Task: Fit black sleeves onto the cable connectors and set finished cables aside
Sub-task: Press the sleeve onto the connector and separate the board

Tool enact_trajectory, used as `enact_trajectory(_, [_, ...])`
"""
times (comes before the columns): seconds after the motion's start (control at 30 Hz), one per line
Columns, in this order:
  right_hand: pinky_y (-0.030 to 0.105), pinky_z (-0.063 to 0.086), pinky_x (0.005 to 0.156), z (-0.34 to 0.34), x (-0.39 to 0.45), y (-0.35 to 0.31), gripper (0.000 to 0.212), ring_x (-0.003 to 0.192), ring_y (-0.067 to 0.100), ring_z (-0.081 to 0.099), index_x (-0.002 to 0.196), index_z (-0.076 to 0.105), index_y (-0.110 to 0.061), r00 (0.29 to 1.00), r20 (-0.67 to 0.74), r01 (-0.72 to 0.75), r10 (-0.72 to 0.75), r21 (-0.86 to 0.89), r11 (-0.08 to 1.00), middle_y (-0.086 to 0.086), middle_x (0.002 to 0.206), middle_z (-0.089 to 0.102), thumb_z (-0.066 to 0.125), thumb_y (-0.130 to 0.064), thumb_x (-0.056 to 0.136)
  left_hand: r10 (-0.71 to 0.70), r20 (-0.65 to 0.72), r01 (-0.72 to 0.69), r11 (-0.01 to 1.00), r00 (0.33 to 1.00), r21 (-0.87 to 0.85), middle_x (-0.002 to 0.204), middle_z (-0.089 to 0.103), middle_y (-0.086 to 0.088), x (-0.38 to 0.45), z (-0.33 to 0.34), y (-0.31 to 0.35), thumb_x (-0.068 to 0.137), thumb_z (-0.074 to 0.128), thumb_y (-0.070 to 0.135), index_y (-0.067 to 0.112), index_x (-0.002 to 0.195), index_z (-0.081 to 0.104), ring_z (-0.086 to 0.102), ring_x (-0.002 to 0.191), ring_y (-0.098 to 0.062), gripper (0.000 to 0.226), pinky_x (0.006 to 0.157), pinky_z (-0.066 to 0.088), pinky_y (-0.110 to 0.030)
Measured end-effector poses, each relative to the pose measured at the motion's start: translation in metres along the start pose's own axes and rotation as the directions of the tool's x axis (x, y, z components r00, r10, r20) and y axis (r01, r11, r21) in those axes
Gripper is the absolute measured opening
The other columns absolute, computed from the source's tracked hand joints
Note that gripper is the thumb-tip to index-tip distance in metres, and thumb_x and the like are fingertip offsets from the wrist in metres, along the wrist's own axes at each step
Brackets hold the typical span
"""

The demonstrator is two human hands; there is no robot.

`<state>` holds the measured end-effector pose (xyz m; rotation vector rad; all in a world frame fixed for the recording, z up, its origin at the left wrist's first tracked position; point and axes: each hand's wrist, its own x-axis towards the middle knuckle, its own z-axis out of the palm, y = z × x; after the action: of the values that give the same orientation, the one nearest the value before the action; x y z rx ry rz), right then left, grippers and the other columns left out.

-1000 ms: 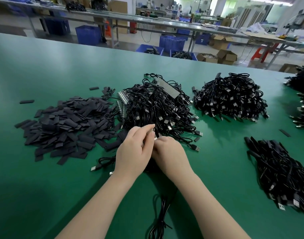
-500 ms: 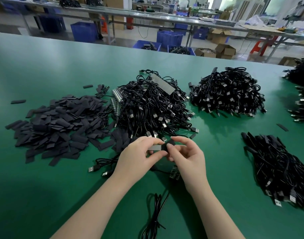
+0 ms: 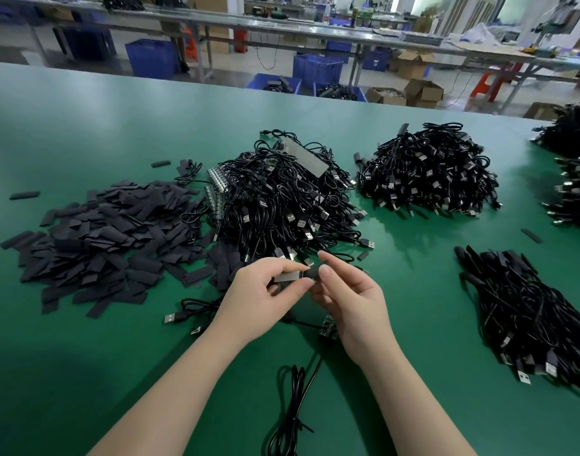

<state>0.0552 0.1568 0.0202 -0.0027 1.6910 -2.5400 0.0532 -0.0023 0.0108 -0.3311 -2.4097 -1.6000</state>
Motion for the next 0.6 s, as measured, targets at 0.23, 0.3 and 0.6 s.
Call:
enact_trajectory(0.23, [0.022, 0.054, 0.070, -0.0004, 0.0009, 0.0048, 0.029, 0.067, 0.013, 0.062, 0.094, 0.080, -0.022, 1.000, 0.010, 0.001, 0.000, -0.081, 0.997, 0.006, 0.082, 0.074, 0.078, -0.031, 0.067, 0.027, -0.002, -0.027, 1.000, 1.000, -0.008, 0.081, 0.066, 0.019, 0.0023, 0.0002, -0.0021, 0.080, 0.062, 0.049, 0.045, 0.091, 0.069, 0.059, 0.069, -0.001, 0.014, 0.057, 0.044, -0.014])
enact_trajectory(0.3, [0.022, 0.054, 0.071, -0.0002, 0.0003, 0.0050, 0.022, 0.066, 0.011, 0.062, 0.090, 0.081, -0.022, 1.000, 0.013, 0.016, -0.015, -0.103, 0.995, 0.001, 0.077, 0.073, 0.077, -0.030, 0.069, 0.018, -0.011, -0.018, 1.000, 1.000, -0.018, 0.077, 0.065, 0.020, 0.0022, 0.0003, -0.0023, 0.079, 0.063, 0.048, 0.042, 0.089, 0.069, 0.055, 0.062, 0.002, 0.013, 0.054, 0.039, -0.010])
enact_trajectory(0.6, [0.017, 0.054, 0.070, -0.0017, -0.0005, 0.0036, 0.018, 0.071, 0.006, 0.068, 0.086, 0.081, -0.025, 0.999, 0.008, 0.047, -0.046, -0.201, 0.978, 0.000, 0.080, 0.076, 0.073, -0.009, 0.087, 0.003, 0.010, -0.003, 1.000, 1.000, 0.014, 0.080, 0.065, 0.019, 0.0023, -0.0017, -0.0036, 0.080, 0.064, 0.046, 0.044, 0.086, 0.068, 0.056, 0.065, -0.001, 0.008, 0.057, 0.043, -0.014])
